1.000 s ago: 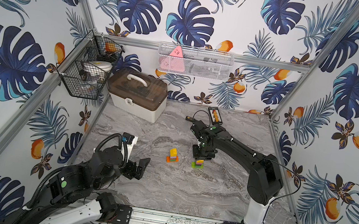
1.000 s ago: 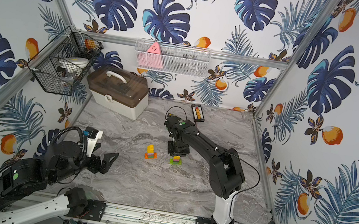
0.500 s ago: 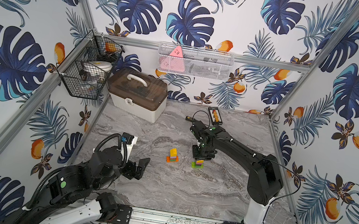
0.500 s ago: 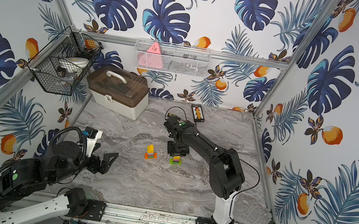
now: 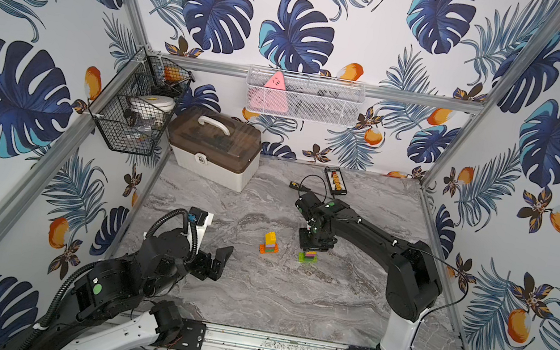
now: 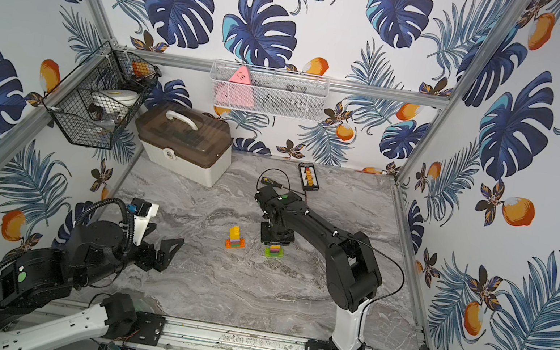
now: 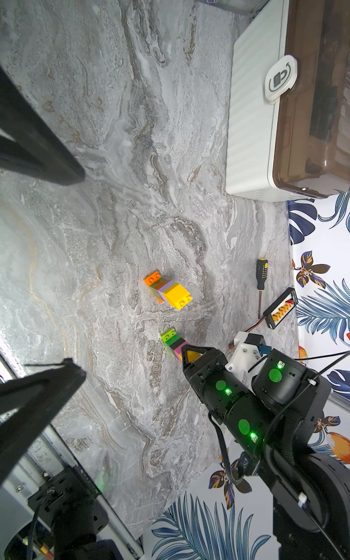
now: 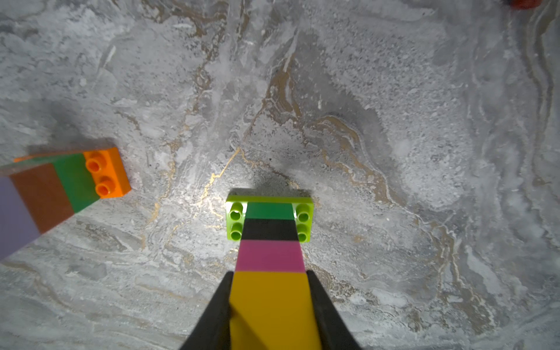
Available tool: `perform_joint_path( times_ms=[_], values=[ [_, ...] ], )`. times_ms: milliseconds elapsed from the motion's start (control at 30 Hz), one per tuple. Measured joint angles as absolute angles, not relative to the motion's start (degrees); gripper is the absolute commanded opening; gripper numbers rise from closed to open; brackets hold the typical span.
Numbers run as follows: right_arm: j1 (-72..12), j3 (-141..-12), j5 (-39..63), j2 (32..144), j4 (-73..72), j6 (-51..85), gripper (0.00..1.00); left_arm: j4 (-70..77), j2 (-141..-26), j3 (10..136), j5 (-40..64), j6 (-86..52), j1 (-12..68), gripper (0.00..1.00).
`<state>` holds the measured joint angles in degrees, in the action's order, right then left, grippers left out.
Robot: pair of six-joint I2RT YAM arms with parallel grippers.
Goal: Assemble the number 1 with lego
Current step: Assemble the lego brick with the lego brick, then pick up the lego brick from the center of the board.
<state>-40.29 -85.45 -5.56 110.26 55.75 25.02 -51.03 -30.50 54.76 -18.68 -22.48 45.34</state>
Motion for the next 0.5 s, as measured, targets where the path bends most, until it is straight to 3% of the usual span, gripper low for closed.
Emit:
perform_joint_path(
  times_ms=[133,333,500],
  values=[
    [-40.3,-86.6,-5.7,110.5,56.6,25.1,0.32,-51.0,-30.5,54.8,-18.7,-22.5,45.3,0.99],
    [-40.1,-87.0,-5.7,110.8,57.3,25.7,0.68,-51.0,-30.6,54.8,-18.7,-22.5,45.3,0.99],
    [-40.2,-88.6,-5.9,108.9,58.2,25.9,0.78,-51.0,-30.8,54.8,-18.7,-22.5,45.3,0.99]
  ],
)
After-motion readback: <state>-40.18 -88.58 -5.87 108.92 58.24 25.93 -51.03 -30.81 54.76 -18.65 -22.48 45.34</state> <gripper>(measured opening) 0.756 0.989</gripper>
